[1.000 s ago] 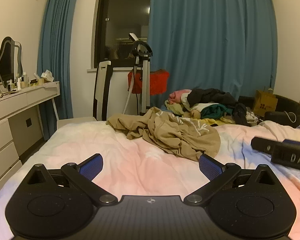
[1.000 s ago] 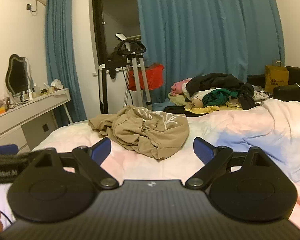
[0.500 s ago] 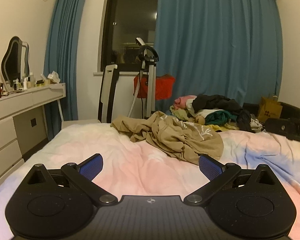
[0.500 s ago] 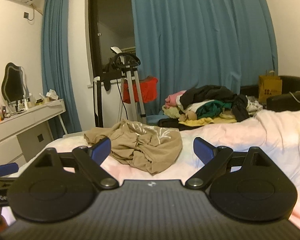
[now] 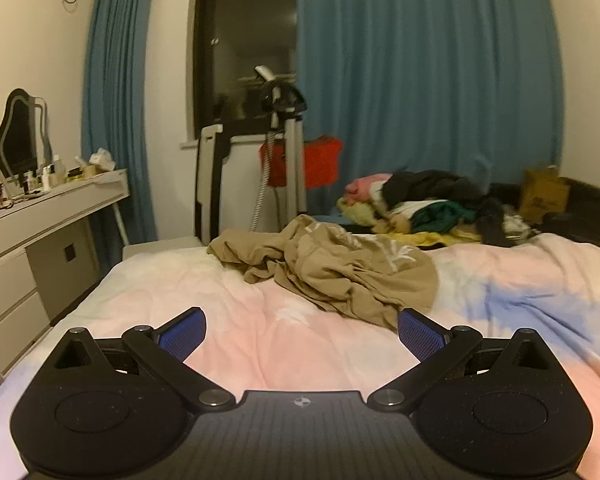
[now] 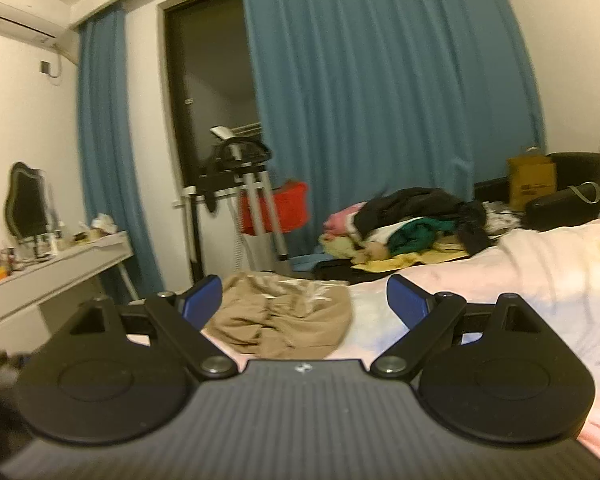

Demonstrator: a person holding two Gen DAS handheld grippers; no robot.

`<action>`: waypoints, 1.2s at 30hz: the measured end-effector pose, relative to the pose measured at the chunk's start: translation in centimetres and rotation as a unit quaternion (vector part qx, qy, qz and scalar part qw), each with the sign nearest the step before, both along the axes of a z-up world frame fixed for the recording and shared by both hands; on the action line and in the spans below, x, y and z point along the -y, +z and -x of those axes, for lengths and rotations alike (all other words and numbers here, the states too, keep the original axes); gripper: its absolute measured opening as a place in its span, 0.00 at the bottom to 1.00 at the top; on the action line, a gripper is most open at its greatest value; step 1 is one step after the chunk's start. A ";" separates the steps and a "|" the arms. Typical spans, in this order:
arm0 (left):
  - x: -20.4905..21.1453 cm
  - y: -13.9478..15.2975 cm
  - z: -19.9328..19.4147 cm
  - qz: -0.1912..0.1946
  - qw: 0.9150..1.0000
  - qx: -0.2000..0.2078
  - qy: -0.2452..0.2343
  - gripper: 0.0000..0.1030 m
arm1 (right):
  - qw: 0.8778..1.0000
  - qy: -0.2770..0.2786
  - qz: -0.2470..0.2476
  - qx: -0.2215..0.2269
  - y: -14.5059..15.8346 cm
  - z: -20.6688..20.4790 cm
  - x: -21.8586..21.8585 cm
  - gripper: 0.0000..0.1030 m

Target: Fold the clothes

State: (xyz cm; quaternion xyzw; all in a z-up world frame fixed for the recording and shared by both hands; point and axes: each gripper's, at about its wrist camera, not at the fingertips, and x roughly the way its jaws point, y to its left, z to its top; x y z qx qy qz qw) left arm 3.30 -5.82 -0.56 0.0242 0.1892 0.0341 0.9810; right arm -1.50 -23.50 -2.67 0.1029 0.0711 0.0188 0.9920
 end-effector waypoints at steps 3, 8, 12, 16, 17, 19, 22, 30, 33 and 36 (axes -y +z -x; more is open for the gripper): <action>0.1 -0.4 -5.0 -0.005 0.999 -0.024 0.025 1.00 | 0.999 0.001 -0.022 -0.025 -1.2 -0.8 1.6 0.88; -0.3 -2.4 -14.6 0.024 0.997 -0.072 0.023 0.99 | 0.997 -0.011 -0.050 -0.059 -2.8 -3.1 2.9 0.88; 0.6 -4.7 -22.7 0.021 0.995 -0.093 0.004 0.94 | 0.996 -0.011 -0.047 -0.071 -4.6 -5.5 2.6 0.88; 0.9 -7.1 -29.2 0.021 0.994 -0.110 0.016 0.86 | 0.995 -0.003 -0.054 -0.089 -6.5 -9.1 2.4 0.88; 1.0 -7.5 -30.4 0.016 0.994 -0.111 0.021 0.86 | 0.994 0.002 -0.054 -0.091 -6.9 -10.0 2.3 0.88; 1.1 -8.5 -32.4 0.005 0.994 -0.110 0.016 0.75 | 0.995 0.008 -0.049 -0.088 -7.6 -11.5 1.9 0.88; 0.8 -9.1 -33.0 -0.020 0.996 -0.092 -0.001 0.35 | 0.995 0.001 -0.033 -0.089 -8.7 -12.9 1.4 0.88; -0.4 -6.3 -22.4 -0.042 0.994 0.006 -0.096 0.11 | 0.995 0.008 -0.038 -0.094 -10.3 -13.6 0.9 0.88; -1.6 -5.2 -16.3 -0.027 0.992 0.018 -0.118 0.10 | 0.995 0.023 -0.025 -0.094 -10.2 -12.9 -0.3 0.88; -3.2 -3.5 -10.9 0.004 0.991 0.014 -0.132 0.10 | 0.996 0.035 -0.014 -0.080 -9.7 -11.3 -1.3 0.88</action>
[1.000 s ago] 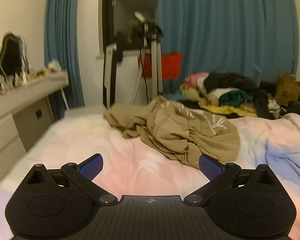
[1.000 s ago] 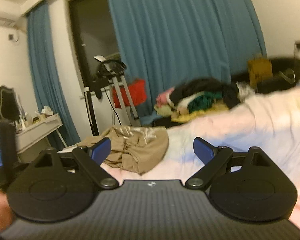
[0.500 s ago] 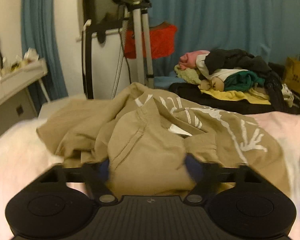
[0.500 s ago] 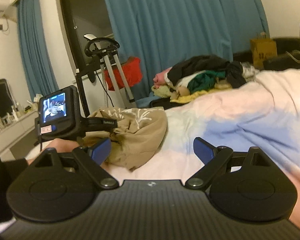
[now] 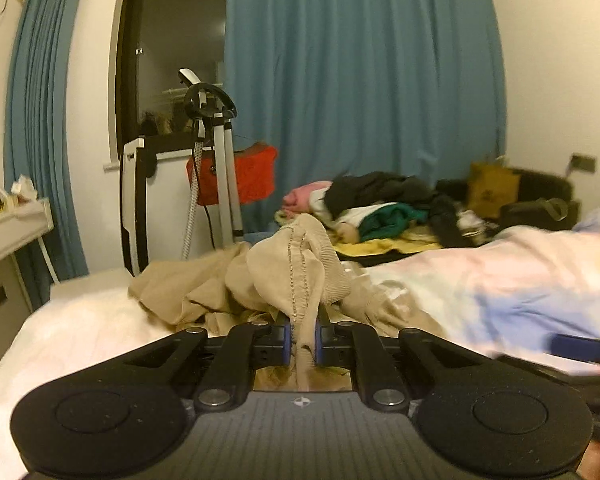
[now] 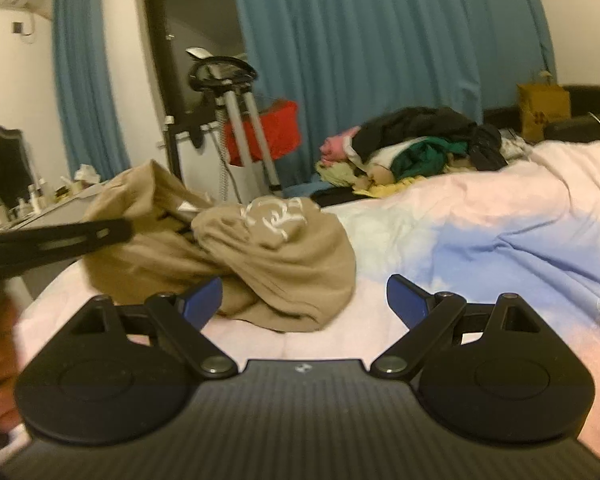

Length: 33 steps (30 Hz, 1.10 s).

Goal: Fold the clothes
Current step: 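Grasp the beige shirt fabric with the left gripper and lift it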

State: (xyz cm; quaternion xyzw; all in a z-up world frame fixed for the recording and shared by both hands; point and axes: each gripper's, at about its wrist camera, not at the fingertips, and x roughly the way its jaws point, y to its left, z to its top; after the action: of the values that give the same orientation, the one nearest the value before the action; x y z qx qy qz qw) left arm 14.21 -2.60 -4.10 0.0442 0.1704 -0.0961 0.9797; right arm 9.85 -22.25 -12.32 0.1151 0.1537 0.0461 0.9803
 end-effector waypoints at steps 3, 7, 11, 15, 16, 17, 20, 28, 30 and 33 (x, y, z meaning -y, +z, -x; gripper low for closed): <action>-1.9 1.5 4.6 0.042 0.999 -0.015 -0.005 0.10 | 1.000 0.010 0.007 0.006 0.9 1.8 -0.5 0.88; -4.9 2.3 8.2 0.120 0.991 -0.061 0.003 0.10 | 0.999 0.024 -0.015 -0.021 2.2 4.1 -0.6 0.88; -7.5 0.7 8.5 0.168 0.978 -0.121 0.037 0.10 | 0.998 0.026 -0.033 -0.054 3.0 5.8 -1.4 0.88; -9.2 0.3 7.3 0.198 0.967 -0.146 0.057 0.11 | 0.994 0.067 0.004 -0.085 2.8 5.8 -4.7 0.88; -9.4 0.3 6.8 0.209 0.964 -0.153 0.061 0.11 | 0.992 0.085 0.026 -0.093 2.9 5.3 -5.7 0.88; -9.7 -0.1 6.6 0.224 0.958 -0.165 0.065 0.11 | 0.989 0.096 0.049 -0.099 3.1 4.8 -6.8 0.88; -10.4 -1.3 5.7 0.260 0.941 -0.204 0.073 0.11 | 0.982 0.108 0.114 -0.109 4.4 2.9 -9.7 0.88; -11.7 -3.3 3.7 0.264 0.933 -0.223 0.095 0.11 | 0.976 0.058 0.121 -0.169 2.6 -2.1 -11.3 0.88; -11.2 -3.3 3.6 0.253 0.939 -0.217 0.091 0.11 | 0.973 0.058 0.106 -0.195 1.0 -3.0 -10.8 0.88; -10.3 -3.1 3.5 0.231 0.947 -0.204 0.088 0.11 | 0.976 0.030 0.079 -0.203 -0.6 -3.2 -9.8 0.88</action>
State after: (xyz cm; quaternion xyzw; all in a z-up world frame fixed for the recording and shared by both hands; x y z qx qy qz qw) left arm 10.75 7.72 -7.25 -0.2186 0.3427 -0.0536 0.9121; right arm 13.00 -12.43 -12.90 0.0391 0.3558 0.0392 0.9329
